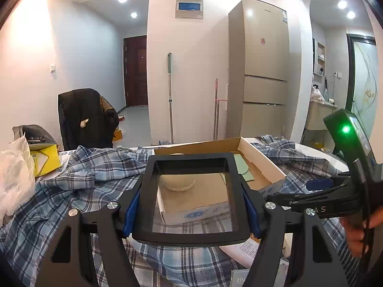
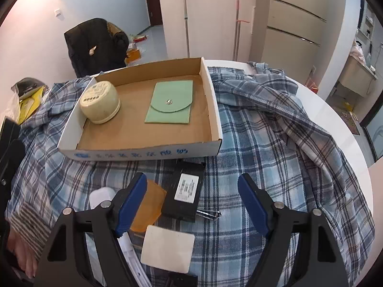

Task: Organize rigid objects
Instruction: 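Grasp the black card holder with the right tool and carry it toward the box, then drop card holder in box with right tool while left tool sets frame in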

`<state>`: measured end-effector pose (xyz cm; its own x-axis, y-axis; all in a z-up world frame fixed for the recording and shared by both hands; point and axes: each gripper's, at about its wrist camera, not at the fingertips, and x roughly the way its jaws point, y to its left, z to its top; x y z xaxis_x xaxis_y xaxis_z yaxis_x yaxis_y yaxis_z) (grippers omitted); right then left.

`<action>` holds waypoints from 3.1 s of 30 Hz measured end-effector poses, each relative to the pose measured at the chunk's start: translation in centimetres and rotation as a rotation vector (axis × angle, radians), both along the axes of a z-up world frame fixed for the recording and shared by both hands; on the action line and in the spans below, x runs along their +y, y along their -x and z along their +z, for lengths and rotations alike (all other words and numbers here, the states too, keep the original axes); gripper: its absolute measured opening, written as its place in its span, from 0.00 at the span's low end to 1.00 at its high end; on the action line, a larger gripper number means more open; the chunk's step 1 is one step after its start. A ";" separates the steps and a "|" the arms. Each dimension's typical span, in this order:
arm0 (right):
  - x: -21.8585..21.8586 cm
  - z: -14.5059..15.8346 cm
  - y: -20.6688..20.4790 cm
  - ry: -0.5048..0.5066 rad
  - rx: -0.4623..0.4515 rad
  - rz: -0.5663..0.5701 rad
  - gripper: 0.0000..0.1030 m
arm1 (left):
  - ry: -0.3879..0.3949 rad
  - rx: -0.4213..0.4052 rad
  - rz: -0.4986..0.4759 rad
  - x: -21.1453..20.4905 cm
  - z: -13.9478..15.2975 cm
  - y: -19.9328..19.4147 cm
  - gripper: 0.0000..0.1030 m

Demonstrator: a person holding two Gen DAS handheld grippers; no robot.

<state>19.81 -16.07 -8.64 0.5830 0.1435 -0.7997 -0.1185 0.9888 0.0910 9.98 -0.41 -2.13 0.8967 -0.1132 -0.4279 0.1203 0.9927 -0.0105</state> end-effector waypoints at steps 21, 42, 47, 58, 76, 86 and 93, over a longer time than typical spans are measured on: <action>0.5 -2.2 -1.3 -0.014 0.099 0.002 0.33 | 0.024 0.008 0.045 0.6 -0.3 -0.1 0.70; -1.3 2.9 -0.5 -0.047 0.028 0.048 0.33 | -0.021 -0.052 0.030 -0.1 2.4 0.8 0.70; -1.0 5.1 -2.1 -0.106 0.012 0.074 0.33 | 0.001 -0.051 0.046 0.4 4.9 -0.6 0.70; 1.5 12.3 -5.7 -0.127 -0.161 0.095 0.32 | 0.070 -0.035 0.089 -1.4 12.1 -6.0 0.70; 1.0 1.9 -10.3 0.022 0.004 0.067 0.32 | 0.032 0.212 0.060 -3.4 1.4 -12.4 0.70; 1.9 0.1 -10.4 0.067 0.033 0.097 0.24 | 0.041 0.257 0.042 -3.0 0.3 -13.3 0.70; 0.9 1.2 -10.2 0.020 0.040 0.101 0.24 | 0.063 0.320 -0.021 -3.3 -0.3 -13.9 0.70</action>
